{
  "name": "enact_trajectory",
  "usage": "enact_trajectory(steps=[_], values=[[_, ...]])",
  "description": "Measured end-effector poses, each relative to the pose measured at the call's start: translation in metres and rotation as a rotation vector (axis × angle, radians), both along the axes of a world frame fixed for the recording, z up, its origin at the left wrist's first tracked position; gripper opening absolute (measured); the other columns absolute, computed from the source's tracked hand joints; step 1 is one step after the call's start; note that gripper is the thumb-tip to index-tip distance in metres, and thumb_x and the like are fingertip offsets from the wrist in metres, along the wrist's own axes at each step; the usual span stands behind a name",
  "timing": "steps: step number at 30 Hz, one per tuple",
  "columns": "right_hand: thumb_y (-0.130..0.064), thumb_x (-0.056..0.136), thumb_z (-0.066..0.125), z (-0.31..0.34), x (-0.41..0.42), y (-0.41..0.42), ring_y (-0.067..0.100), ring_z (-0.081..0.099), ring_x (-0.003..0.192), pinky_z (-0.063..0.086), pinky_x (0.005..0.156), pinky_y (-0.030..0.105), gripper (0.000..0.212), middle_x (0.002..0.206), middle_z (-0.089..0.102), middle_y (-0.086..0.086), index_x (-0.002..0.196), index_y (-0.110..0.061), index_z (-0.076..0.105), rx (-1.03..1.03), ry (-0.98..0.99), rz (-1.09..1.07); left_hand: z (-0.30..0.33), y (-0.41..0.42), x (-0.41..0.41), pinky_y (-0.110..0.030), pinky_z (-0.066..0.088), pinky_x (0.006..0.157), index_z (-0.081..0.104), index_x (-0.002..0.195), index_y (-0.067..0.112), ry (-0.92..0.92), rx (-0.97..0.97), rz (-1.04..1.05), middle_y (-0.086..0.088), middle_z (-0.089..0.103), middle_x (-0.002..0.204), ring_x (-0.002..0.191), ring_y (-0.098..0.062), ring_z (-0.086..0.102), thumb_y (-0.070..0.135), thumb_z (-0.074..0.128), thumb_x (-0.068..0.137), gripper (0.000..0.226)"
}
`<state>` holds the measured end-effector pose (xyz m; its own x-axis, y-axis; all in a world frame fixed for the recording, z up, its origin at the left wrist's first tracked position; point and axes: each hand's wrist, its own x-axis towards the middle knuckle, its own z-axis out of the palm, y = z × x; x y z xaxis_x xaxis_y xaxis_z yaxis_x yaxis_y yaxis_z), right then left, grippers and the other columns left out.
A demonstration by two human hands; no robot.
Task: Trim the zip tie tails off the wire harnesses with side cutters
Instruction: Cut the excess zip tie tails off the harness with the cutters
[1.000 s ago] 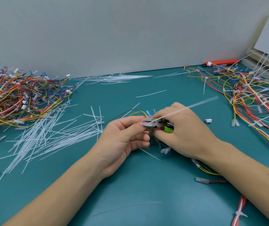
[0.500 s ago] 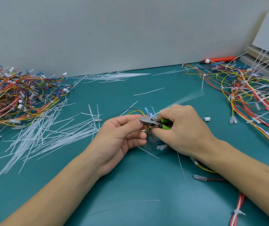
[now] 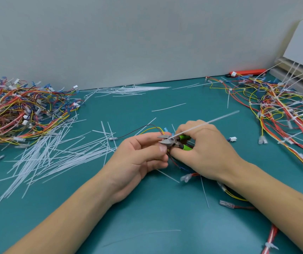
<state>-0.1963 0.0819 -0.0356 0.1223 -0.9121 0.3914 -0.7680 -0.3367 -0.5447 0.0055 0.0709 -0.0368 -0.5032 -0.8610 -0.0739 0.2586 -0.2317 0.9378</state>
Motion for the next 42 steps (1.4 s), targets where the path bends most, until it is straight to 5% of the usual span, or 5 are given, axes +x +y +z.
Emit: enact_trajectory(steps=[8,13,21,34,42], values=[[-0.06,0.075,0.057,0.003,0.001,0.0,0.007,0.055,0.087,0.046,0.076,0.032,0.013,0.076,0.059,-0.015,0.069,-0.048,0.056,0.034,-0.044,0.038,-0.006,0.005,-0.012,-0.027,0.056,0.067,0.079,0.107,0.011,-0.074,-0.136,0.182,-0.01,0.069,0.081,0.068,-0.018,0.063,0.018,0.081,0.08,0.028],[-0.061,0.074,0.056,0.006,-0.009,-0.003,0.01,0.056,0.11,0.048,0.099,0.037,0.043,0.107,0.061,-0.019,0.111,-0.039,0.06,0.167,0.052,0.07,-0.006,0.005,-0.011,-0.028,0.058,0.071,0.078,0.104,0.007,-0.041,-0.134,0.218,-0.011,0.071,0.083,0.073,-0.019,0.067,0.018,0.077,0.083,0.023],[-0.056,0.083,0.059,0.004,-0.013,-0.003,0.014,0.051,0.108,0.044,0.099,0.035,0.045,0.109,0.057,-0.012,0.123,-0.036,0.059,0.155,0.12,0.044,-0.003,0.001,-0.008,-0.027,0.058,0.072,0.075,0.106,0.0,0.032,-0.088,0.262,-0.014,0.073,0.094,0.077,-0.019,0.07,0.018,0.077,0.081,0.031],[-0.064,0.077,0.054,0.007,-0.011,-0.001,0.012,0.051,0.09,0.041,0.08,0.027,0.027,0.088,0.053,-0.012,0.094,-0.043,0.057,0.028,0.052,0.021,0.004,0.001,-0.001,-0.025,0.06,0.066,0.082,0.093,0.012,0.117,0.034,0.198,-0.006,0.077,0.092,0.071,-0.014,0.072,0.015,0.07,0.081,0.018],[-0.054,0.075,0.059,0.008,-0.012,-0.001,0.019,0.052,0.064,0.049,0.061,0.043,0.029,0.063,0.055,-0.001,0.075,-0.025,0.059,0.029,0.013,-0.022,0.005,0.0,0.001,-0.024,0.059,0.061,0.082,0.088,0.012,0.09,0.094,0.176,-0.004,0.075,0.088,0.064,-0.012,0.069,0.015,0.073,0.077,0.014]])
